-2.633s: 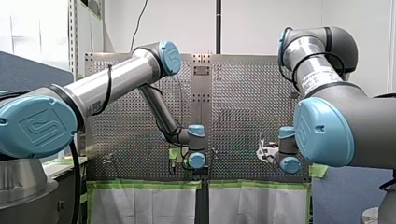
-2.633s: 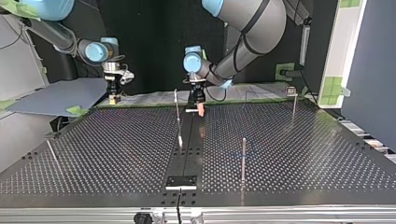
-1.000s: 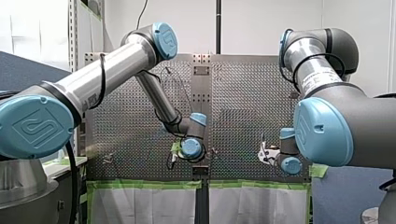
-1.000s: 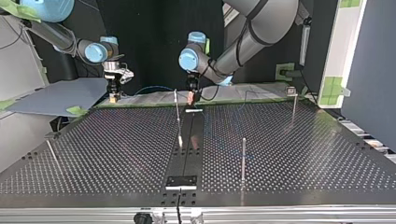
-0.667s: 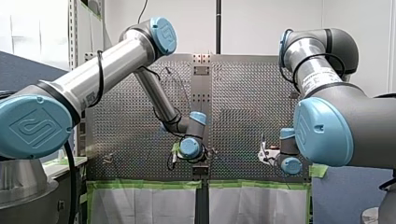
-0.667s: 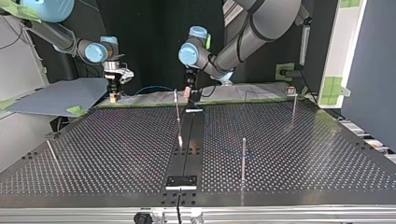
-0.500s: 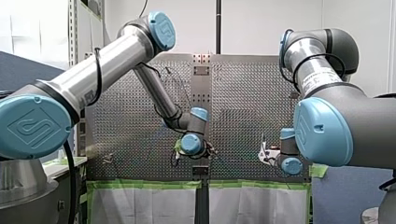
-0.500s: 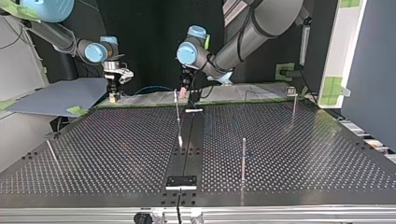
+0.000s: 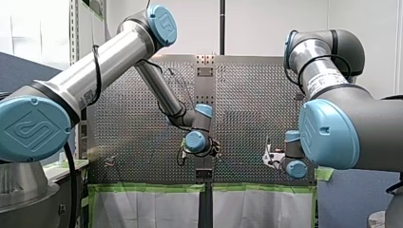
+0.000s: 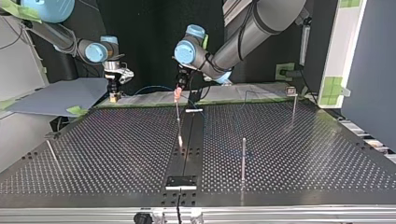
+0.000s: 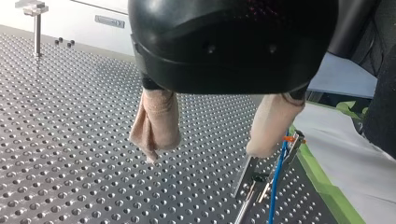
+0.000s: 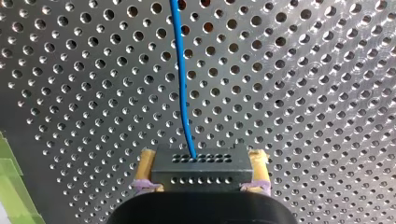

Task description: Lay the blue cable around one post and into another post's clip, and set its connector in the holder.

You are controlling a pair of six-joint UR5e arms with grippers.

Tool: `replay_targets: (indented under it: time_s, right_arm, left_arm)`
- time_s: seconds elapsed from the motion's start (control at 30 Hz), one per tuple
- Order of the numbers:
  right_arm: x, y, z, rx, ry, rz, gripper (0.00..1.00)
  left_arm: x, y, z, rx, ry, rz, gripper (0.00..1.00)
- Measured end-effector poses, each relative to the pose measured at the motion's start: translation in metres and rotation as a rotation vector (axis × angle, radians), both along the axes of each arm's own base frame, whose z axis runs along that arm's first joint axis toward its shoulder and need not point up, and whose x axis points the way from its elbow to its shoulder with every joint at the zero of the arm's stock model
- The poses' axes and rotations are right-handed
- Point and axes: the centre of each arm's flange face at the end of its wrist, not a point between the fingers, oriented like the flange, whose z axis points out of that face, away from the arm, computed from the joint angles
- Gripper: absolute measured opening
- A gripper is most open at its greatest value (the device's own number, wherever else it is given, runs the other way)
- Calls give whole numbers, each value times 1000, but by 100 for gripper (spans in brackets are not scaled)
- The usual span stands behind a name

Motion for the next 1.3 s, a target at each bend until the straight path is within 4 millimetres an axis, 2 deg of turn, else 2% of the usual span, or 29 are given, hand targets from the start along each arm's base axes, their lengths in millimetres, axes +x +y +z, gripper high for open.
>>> replay_targets:
  time_s: [1.3]
  right_arm:
    - [-2, 0, -5, 0, -2, 1, 0]
  left_arm:
    - [-2, -2, 1, 11, -5, 0, 100]
